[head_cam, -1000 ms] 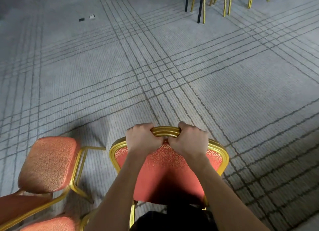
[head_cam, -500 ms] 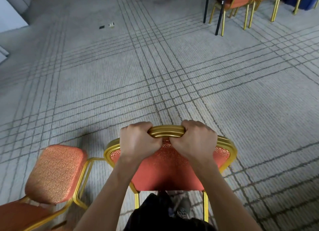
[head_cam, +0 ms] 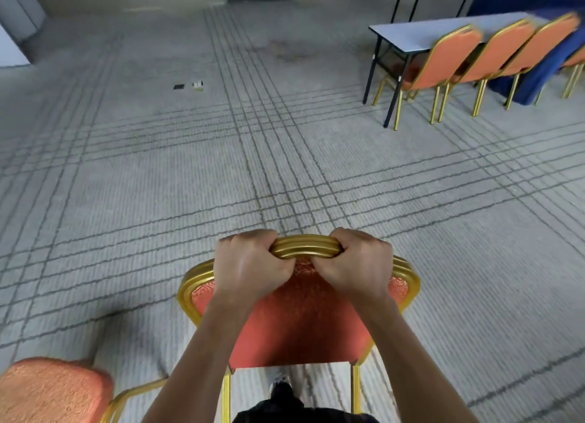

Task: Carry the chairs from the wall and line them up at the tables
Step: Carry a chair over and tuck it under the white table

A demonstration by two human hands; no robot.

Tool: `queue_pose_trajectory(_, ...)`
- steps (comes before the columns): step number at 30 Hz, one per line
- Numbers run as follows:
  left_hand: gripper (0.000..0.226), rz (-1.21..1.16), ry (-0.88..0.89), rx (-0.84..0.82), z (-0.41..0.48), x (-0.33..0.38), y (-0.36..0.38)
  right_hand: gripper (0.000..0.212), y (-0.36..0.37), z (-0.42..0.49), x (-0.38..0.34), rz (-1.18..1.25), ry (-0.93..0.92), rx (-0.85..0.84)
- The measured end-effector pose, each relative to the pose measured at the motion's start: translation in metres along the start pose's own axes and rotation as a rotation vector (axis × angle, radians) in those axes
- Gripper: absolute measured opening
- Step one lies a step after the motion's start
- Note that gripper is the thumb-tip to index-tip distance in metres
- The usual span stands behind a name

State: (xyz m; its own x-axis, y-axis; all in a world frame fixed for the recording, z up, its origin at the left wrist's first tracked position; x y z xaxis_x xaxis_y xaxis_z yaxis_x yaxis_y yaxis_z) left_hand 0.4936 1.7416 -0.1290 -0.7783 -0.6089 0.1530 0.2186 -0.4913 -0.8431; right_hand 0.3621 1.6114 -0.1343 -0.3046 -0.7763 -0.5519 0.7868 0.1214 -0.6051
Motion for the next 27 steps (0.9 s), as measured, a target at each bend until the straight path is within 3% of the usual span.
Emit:
queue_pose_trajectory(9,0.031,-0.017,0.005,0.028,0.136,-0.051,0.050,0.029,0.080,0.136,0.009,-0.031,-0.051,-0.008)
queue_pose_trajectory(14,0.032,0.005,0.012,-0.021,0.220,-0.066,0.110,0.026,0.133,0.212,0.049,-0.001,-0.065,0.027)
queue_pose_trajectory(27,0.035,0.019,-0.044,-0.062,0.456,-0.112,0.245,0.032,0.283,0.444,0.140,0.086,-0.035,-0.091)
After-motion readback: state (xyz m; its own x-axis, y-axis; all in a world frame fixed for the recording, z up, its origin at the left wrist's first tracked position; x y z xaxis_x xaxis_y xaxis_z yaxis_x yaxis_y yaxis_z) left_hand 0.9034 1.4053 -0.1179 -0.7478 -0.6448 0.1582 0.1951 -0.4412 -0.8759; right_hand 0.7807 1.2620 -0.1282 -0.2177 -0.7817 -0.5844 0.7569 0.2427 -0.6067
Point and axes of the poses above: each hand's wrist, its own z-axis towards the middle knuckle, its own y-axis out of the palm, x = y × z, the point moved 8 cm from there along z, towards the middle knuckle, and after that the axes turned 12 degrees about z, right-handed, at the moved point
